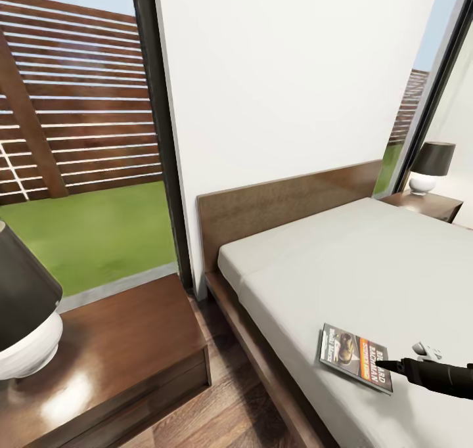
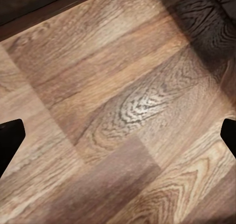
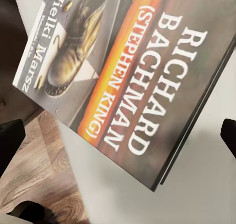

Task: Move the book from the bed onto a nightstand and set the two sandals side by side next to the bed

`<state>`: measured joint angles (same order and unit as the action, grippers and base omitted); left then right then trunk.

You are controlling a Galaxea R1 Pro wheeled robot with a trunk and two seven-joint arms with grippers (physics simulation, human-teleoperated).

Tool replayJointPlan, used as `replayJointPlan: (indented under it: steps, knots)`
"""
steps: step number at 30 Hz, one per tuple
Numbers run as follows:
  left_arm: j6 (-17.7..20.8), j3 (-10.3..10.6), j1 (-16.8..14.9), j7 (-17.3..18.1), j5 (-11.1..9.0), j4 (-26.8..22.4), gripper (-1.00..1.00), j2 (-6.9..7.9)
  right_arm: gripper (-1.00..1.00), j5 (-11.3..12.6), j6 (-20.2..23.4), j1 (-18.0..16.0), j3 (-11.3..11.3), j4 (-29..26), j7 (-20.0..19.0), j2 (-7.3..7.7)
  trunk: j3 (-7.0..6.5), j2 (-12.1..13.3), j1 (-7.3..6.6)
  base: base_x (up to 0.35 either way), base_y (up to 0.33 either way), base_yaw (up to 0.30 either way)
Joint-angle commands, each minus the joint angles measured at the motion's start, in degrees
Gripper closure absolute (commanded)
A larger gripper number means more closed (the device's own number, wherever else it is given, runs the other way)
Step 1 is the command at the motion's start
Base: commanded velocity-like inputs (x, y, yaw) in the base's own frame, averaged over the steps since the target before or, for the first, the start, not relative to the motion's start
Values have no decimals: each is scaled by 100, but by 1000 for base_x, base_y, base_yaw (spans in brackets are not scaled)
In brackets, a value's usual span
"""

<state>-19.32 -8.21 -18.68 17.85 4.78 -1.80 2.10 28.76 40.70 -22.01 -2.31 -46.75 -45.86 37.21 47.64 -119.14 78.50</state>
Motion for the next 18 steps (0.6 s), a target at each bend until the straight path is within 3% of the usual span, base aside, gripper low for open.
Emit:
replayJointPlan:
  steps: [1, 4, 18]
  knots:
    - [-19, -49, -4, 17, 50, 5, -100, 1, -100, 42, 33, -5, -15, 0, 10, 6, 24, -44, 22, 0, 0, 0]
    - [-19, -49, -4, 17, 50, 6, -100, 1, -100, 42, 34, -5, -15, 0, 8, 6, 78, -164, 88, 0, 0, 0]
    - [-19, -49, -4, 17, 50, 5, -100, 1, -100, 42, 32, -5, -15, 0, 9, 6, 114, -245, 131, 0, 0, 0]
